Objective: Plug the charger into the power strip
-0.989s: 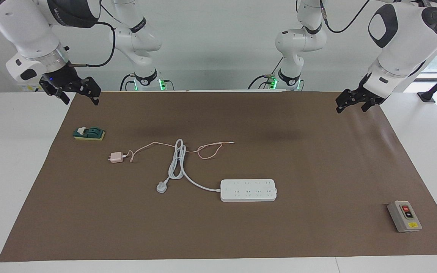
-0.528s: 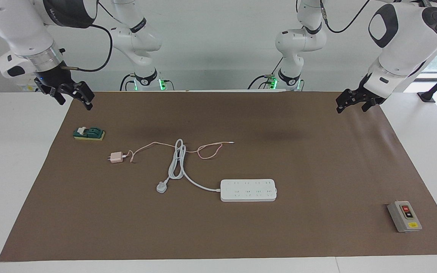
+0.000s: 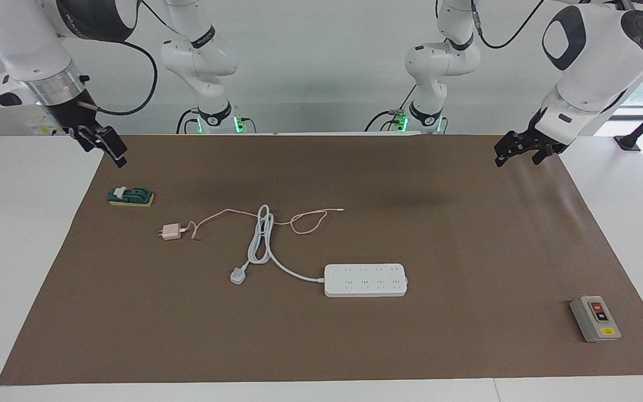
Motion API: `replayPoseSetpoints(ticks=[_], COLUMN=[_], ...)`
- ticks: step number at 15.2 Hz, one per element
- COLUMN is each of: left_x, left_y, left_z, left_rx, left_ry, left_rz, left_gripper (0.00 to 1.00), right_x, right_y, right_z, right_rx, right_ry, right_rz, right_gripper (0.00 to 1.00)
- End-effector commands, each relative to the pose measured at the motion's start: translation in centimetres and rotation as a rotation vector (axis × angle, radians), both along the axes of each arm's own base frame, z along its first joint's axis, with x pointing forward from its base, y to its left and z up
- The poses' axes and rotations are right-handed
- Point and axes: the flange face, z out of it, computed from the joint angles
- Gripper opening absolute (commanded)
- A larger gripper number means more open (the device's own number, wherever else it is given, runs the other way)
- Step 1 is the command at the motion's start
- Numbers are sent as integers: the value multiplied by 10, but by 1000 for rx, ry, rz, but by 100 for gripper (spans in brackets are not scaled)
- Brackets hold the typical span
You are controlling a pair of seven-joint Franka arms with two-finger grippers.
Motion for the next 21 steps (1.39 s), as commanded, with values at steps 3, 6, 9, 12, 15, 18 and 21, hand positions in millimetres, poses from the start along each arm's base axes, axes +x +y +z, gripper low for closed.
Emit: replayPoseSetpoints(ticks=[3,6,9,12,15,18,21], left_x=[-5,-4,-4,-1,-2,-5,-4], left_y=[-13,-19,-26,-28,-39,-39,-39], left_z=[2,4,4,0,-1,0,1], left_rx=[9,8,7,6,5,7,6], left_ry=[-12,-31,-37,-57,-56,-45,-57], left_rz=[-23,-36,-58,-60,-75,-68,-74], left_gripper=[100,100,100,100,100,100,100], right_x=[1,12,27,36,45,40,44], right_y=[-24,-39,-49,-46,-40,-33,-35], right_z=[-24,-50,-84,-121,-163,-209,-254], right_rx=[131,230,286,353,395,414,430], right_ry=[8,47,71,106,137,146,184], right_rz=[-269,-381,-416,-417,-385,-394,-266], right_gripper=[100,100,100,100,100,100,100])
